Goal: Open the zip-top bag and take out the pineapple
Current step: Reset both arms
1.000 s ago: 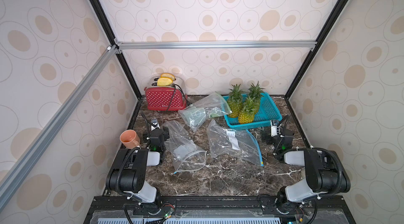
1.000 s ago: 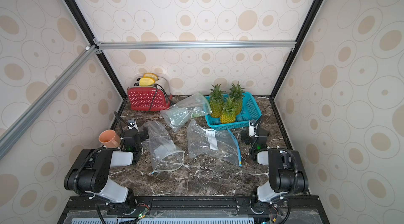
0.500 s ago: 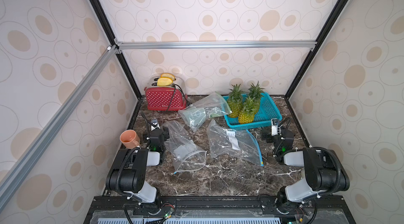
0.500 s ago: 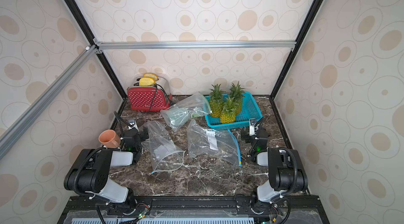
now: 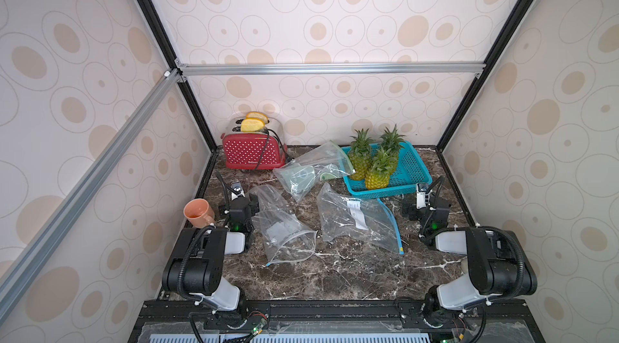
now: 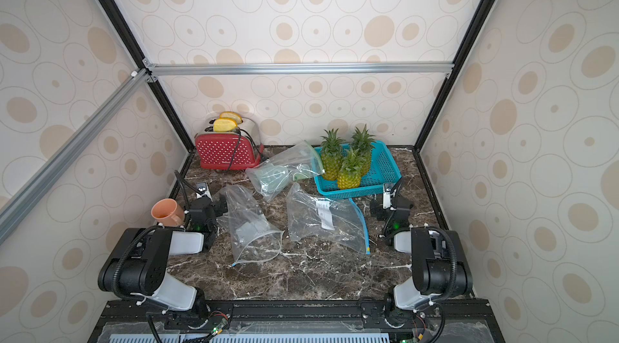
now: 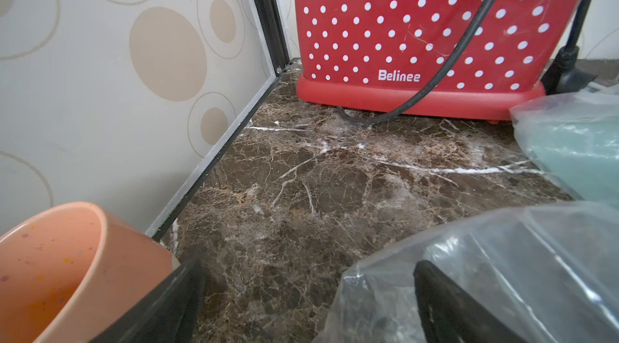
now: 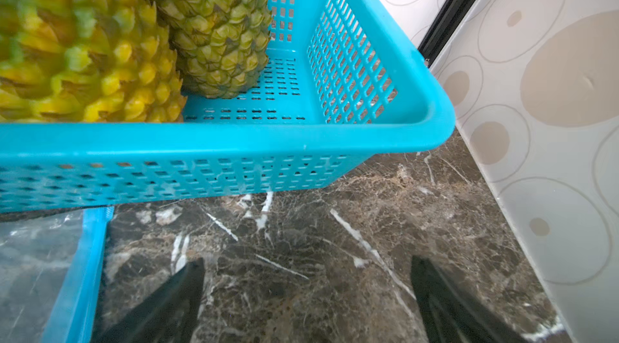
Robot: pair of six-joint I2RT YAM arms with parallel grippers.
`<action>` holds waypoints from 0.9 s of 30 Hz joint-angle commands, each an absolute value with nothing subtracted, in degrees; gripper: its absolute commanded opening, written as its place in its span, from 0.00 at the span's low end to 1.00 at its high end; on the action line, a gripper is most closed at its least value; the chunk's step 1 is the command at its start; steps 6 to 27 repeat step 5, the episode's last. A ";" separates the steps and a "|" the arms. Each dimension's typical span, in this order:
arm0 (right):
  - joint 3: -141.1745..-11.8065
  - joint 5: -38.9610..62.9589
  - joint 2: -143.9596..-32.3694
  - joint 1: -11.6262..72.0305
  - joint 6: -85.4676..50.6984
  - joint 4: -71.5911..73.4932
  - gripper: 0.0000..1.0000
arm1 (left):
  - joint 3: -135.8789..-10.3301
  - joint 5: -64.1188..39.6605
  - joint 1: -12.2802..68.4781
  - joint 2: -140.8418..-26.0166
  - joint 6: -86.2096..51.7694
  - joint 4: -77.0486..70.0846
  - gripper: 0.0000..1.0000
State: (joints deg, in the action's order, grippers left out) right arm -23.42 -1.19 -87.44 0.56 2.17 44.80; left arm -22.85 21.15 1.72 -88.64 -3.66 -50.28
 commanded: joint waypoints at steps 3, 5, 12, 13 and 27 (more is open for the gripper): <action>-24.35 -1.58 -88.11 0.76 2.18 44.51 1.00 | -23.12 21.80 1.27 -88.32 -3.99 -50.45 0.99; -24.26 -1.49 -87.90 0.76 2.19 44.64 1.00 | -23.12 21.80 1.31 -88.27 -3.99 -50.47 0.99; -24.26 -1.49 -87.90 0.76 2.19 44.64 1.00 | -23.12 21.80 1.31 -88.27 -3.99 -50.47 0.99; -24.26 -1.49 -87.90 0.76 2.19 44.64 1.00 | -23.12 21.80 1.31 -88.27 -3.99 -50.47 0.99; -24.26 -1.49 -87.90 0.76 2.19 44.64 1.00 | -23.12 21.80 1.31 -88.27 -3.99 -50.47 0.99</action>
